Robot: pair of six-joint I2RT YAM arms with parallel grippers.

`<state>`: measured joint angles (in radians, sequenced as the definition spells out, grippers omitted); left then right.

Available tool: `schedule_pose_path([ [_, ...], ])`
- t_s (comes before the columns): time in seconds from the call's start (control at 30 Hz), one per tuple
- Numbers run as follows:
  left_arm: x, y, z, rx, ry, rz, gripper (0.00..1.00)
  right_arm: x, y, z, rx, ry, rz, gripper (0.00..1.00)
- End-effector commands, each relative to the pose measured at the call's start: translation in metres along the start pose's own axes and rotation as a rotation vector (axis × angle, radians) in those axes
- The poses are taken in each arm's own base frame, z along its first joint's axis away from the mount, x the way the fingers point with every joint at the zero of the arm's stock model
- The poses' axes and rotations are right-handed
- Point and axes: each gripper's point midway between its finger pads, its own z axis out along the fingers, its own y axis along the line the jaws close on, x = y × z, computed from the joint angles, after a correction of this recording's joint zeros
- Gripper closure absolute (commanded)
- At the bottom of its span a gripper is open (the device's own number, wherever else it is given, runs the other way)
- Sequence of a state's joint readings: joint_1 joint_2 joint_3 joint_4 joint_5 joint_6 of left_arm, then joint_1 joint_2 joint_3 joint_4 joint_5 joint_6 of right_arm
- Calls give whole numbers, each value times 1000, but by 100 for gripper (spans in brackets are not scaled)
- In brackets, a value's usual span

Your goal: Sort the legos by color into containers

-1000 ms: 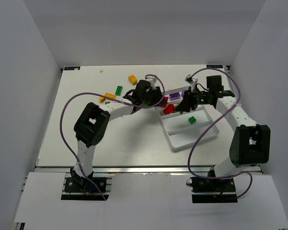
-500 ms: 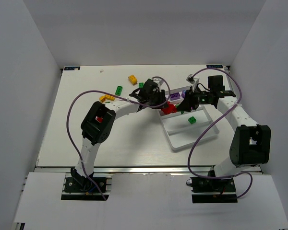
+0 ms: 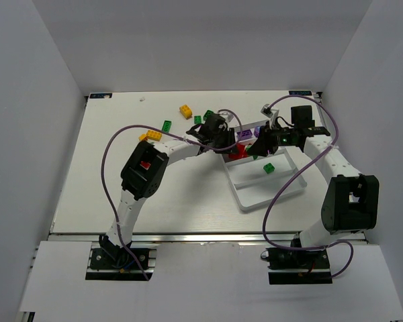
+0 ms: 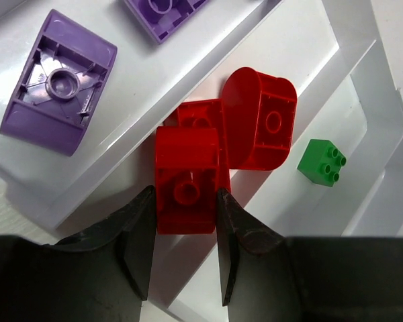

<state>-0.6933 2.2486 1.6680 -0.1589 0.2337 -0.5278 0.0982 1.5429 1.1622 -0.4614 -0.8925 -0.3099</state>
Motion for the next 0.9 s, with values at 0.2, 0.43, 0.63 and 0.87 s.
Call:
schedule_pose_path([
  [0.2, -35, -39, -9, 100, -65, 18, 50, -6, 3, -5, -3, -28, -28, 100],
  [0.43, -58, -50, -30, 95, -133, 29, 30, -3, 0, -7, 5, -19, -31, 100],
  [0.63, -68, -56, -57, 81, -181, 41, 28, -2, -1, -7, 7, -14, -34, 100],
  [0.87, -65, -36, -105, 33, -236, -3, 28, 6, -6, -7, 26, 16, -45, 100],
])
